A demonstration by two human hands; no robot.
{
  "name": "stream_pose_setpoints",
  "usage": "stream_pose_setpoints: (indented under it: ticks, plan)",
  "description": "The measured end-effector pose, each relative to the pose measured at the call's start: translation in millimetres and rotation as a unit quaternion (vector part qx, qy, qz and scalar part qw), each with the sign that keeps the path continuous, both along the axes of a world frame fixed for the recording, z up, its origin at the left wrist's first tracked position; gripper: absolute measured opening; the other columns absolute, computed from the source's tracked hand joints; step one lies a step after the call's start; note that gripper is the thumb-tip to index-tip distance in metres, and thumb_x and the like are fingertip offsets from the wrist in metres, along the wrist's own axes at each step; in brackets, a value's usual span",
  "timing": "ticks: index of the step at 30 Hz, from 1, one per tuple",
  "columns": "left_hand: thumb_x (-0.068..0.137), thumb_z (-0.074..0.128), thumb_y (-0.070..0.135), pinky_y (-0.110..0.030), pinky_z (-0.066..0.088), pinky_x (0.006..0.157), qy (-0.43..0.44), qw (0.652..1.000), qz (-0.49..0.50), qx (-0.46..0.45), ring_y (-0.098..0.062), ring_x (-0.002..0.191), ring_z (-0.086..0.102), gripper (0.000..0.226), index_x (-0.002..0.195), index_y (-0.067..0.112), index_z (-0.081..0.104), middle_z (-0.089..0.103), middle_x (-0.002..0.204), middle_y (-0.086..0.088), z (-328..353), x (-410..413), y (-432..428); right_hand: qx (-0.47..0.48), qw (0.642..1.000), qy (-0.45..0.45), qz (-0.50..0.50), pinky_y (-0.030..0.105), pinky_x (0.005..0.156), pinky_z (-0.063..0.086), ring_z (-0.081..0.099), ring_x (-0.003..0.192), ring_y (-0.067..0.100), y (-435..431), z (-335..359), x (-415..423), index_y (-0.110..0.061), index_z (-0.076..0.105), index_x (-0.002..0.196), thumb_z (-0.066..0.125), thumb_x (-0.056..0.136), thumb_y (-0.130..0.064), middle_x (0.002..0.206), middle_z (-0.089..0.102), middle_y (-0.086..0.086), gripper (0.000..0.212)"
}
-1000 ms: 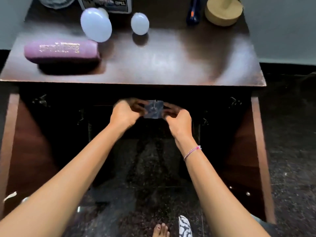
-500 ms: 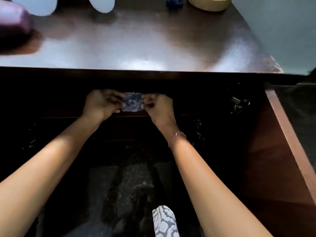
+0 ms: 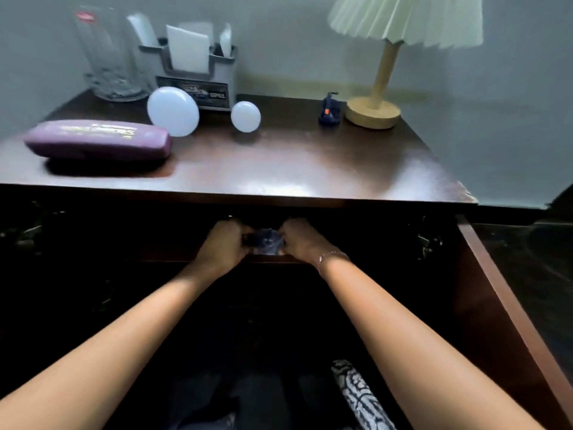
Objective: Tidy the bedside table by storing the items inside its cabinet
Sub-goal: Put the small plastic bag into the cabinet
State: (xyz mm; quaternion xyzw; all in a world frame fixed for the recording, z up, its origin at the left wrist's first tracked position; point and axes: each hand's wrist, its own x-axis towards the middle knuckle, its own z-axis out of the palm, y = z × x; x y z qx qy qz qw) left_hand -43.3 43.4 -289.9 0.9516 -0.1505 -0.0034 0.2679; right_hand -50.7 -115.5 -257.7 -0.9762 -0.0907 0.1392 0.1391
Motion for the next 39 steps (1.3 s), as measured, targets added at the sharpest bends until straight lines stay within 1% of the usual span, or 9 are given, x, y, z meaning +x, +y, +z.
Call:
stream_pose_setpoints:
  ticks: [3, 7, 13, 18, 21, 24, 26, 34, 39]
  plan:
    - [0.081, 0.067, 0.015, -0.031, 0.048, 0.091, 0.001, 0.998, -0.019, 0.060, -0.028, 0.105, 0.063, 0.030, 0.111, 0.014, 0.069, 0.069, 0.112, -0.012, 3, -1, 1, -0.032, 0.999, -0.010, 0.002, 0.029, 0.089, 0.046, 0.061, 0.108, 0.031, 4, 2, -5, 0.006, 0.063, 0.109, 0.057, 0.088, -0.005, 0.117, 0.064, 0.020, 0.024]
    - [0.083, 0.063, 0.014, -0.033, 0.047, 0.093, 0.026, 0.995, -0.019, 0.095, -0.031, 0.108, 0.061, 0.025, 0.107, 0.008, 0.068, 0.066, 0.114, -0.016, 6, 2, -1, -0.042, 0.999, -0.019, -0.015, 0.032, 0.093, 0.046, 0.060, 0.112, 0.033, 8, 0, -3, 0.007, 0.060, 0.114, 0.058, 0.086, -0.003, 0.121, 0.061, 0.022, 0.030]
    - [0.080, 0.066, 0.010, -0.031, 0.046, 0.079, 0.125, 0.987, -0.011, 0.105, -0.033, 0.101, 0.063, 0.023, 0.100, -0.002, 0.065, 0.066, 0.107, -0.022, 17, 8, -11, -0.041, 0.998, -0.008, -0.040, 0.033, 0.093, 0.046, 0.059, 0.113, 0.034, 16, -3, -5, 0.009, 0.053, 0.122, 0.054, 0.090, -0.002, 0.124, 0.058, 0.023, 0.034]
    - [0.083, 0.065, 0.003, -0.028, 0.052, 0.068, 0.196, 0.979, 0.022, 0.053, -0.025, 0.086, 0.069, 0.020, 0.102, -0.001, 0.065, 0.070, 0.099, -0.017, 22, 6, -14, -0.013, 0.997, 0.029, -0.064, 0.032, 0.092, 0.050, 0.062, 0.106, 0.032, 9, -3, -5, 0.005, 0.060, 0.117, 0.058, 0.088, -0.005, 0.118, 0.063, 0.021, 0.030]
    - [0.086, 0.059, 0.002, -0.023, 0.049, 0.056, 0.209, 0.977, 0.040, 0.029, -0.024, 0.076, 0.068, 0.016, 0.100, -0.002, 0.065, 0.069, 0.092, -0.018, 27, 4, -16, -0.005, 0.997, 0.034, -0.072, 0.031, 0.089, 0.049, 0.063, 0.105, 0.031, 9, 1, -8, 0.006, 0.056, 0.119, 0.058, 0.088, -0.003, 0.117, 0.062, 0.021, 0.033]
    - [0.087, 0.056, 0.001, -0.025, 0.050, 0.057, 0.215, 0.975, 0.040, 0.026, -0.027, 0.076, 0.068, 0.013, 0.096, -0.004, 0.065, 0.069, 0.096, -0.022, 32, 2, -19, -0.003, 0.997, 0.032, -0.072, 0.032, 0.091, 0.048, 0.061, 0.108, 0.032, 11, 6, -9, 0.007, 0.054, 0.120, 0.052, 0.090, -0.002, 0.120, 0.061, 0.022, 0.031]
    - [0.087, 0.055, 0.001, -0.025, 0.051, 0.057, 0.215, 0.976, 0.041, 0.023, -0.032, 0.084, 0.069, 0.015, 0.099, -0.004, 0.063, 0.067, 0.101, -0.023, 31, 2, -19, -0.006, 0.998, 0.026, -0.065, 0.035, 0.094, 0.047, 0.060, 0.111, 0.034, 11, 8, -9, 0.008, 0.055, 0.119, 0.048, 0.091, -0.001, 0.121, 0.060, 0.023, 0.030]
    - [0.090, 0.052, 0.004, -0.036, 0.057, 0.076, 0.223, 0.974, 0.031, 0.019, -0.033, 0.090, 0.068, 0.019, 0.107, -0.001, 0.056, 0.063, 0.108, -0.022, 27, 7, -22, -0.016, 0.999, 0.009, -0.042, 0.036, 0.096, 0.048, 0.059, 0.114, 0.033, 10, 6, -7, 0.007, 0.058, 0.116, 0.049, 0.091, -0.001, 0.123, 0.060, 0.024, 0.028]
    - [0.087, 0.056, 0.002, -0.032, 0.056, 0.064, 0.221, 0.974, 0.043, 0.019, -0.029, 0.076, 0.067, 0.018, 0.103, -0.004, 0.061, 0.066, 0.102, -0.023, 25, 6, -22, -0.001, 0.999, 0.010, -0.052, 0.034, 0.096, 0.046, 0.058, 0.115, 0.032, 8, 1, -8, 0.007, 0.056, 0.120, 0.046, 0.092, -0.002, 0.125, 0.058, 0.023, 0.030]
